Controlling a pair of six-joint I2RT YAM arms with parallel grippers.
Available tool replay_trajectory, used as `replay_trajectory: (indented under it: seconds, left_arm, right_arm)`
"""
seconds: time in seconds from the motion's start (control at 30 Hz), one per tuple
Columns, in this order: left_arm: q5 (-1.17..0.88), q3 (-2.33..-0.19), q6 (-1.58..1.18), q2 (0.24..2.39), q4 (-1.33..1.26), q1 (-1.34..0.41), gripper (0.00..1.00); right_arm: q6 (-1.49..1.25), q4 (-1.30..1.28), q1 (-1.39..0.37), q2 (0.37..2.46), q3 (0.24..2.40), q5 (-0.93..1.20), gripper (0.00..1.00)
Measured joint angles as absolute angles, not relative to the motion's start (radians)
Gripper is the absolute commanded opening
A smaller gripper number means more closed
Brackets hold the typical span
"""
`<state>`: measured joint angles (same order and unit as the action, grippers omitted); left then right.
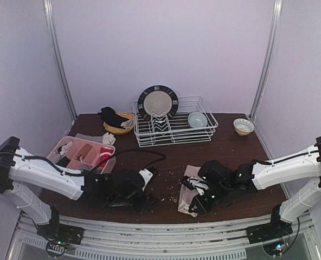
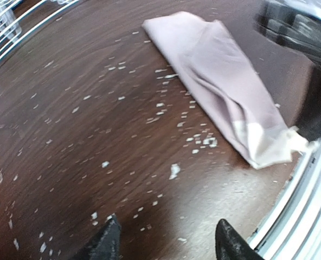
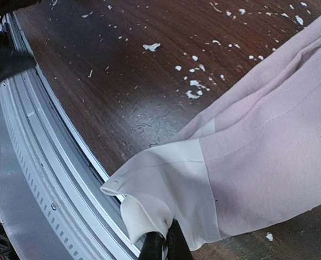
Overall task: Roll the underwear
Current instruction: Roll the underwear at the center of the board.
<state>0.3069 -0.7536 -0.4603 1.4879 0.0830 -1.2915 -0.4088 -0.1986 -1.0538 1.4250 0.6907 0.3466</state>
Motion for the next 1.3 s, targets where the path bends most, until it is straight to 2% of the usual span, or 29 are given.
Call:
replay_trajectory:
  seconds: [0.07, 0.13, 0.27, 0.37, 0.5, 0.7, 0.93, 1.23, 1.3]
  left_arm:
    - [0.269, -0.754, -0.403, 1.505, 0.043, -1.291, 0.71]
    - [0.233, -0.754, -0.348, 1.519, -0.002, -1.291, 0.75]
    - [0.134, -0.748, -0.221, 1.555, -0.158, -1.291, 0.78]
    - [0.065, -0.701, -0.107, 1.592, -0.362, -1.291, 0.85]
    - [-0.009, -0.648, 0.066, 1.708, -0.601, -1.291, 0.86]
    - [-0.175, -0.661, 0.259, 1.856, -0.733, -1.247, 0.86]
    - [-0.34, -0.792, 0.354, 1.942, -0.741, -1.152, 0.84]
    - [-0.499, -0.912, 0.407, 2.006, -0.638, -1.135, 0.72]
    - [-0.523, -0.92, 0.412, 2.013, -0.609, -1.132, 0.65]
  right_arm:
    - [-0.409, -0.186, -1.015, 1.425, 0.681, 0.394, 0.0]
    - [-0.416, -0.169, -0.981, 1.425, 0.672, 0.441, 0.0]
    - [-0.431, -0.115, -0.917, 1.427, 0.646, 0.543, 0.0]
    - [-0.442, -0.086, -0.864, 1.441, 0.634, 0.61, 0.0]
    - [-0.449, -0.054, -0.812, 1.477, 0.631, 0.676, 0.0]
    - [-0.446, -0.036, -0.806, 1.48, 0.622, 0.715, 0.0]
    - [-0.437, -0.043, -0.806, 1.48, 0.614, 0.715, 0.0]
    - [-0.421, -0.049, -0.806, 1.48, 0.614, 0.711, 0.0]
    - [-0.419, -0.052, -0.806, 1.48, 0.614, 0.71, 0.0]
